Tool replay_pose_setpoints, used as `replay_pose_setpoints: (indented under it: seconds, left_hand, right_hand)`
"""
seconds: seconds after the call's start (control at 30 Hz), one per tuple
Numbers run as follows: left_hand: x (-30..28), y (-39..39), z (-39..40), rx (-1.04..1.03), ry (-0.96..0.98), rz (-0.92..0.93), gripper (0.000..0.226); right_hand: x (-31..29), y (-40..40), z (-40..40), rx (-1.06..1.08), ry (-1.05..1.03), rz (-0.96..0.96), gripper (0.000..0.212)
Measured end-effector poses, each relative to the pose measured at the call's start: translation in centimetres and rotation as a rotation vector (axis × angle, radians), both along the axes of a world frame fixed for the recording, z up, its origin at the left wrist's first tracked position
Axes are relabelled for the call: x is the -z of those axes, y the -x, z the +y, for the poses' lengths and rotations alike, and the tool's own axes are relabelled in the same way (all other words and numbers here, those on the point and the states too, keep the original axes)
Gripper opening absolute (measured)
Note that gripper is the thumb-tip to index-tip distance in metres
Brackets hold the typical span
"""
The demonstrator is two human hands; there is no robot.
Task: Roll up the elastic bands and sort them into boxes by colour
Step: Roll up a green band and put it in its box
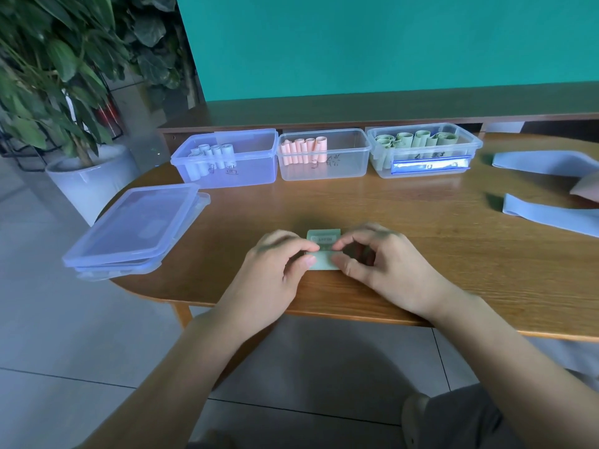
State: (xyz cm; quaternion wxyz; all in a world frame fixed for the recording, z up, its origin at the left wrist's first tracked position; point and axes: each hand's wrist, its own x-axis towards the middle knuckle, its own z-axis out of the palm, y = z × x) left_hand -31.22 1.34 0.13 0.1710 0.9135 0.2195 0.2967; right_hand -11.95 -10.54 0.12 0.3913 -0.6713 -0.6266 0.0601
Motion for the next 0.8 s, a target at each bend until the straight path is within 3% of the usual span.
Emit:
replay_pose_setpoints:
  seconds: [0.8]
  left_hand:
    - [-0.1,-1.5,1.2,-0.033,0.072,-0.09,0.028]
  right_hand:
    - [0.7,-0.2,1.3,0.035,-0.056,-0.068,0.024]
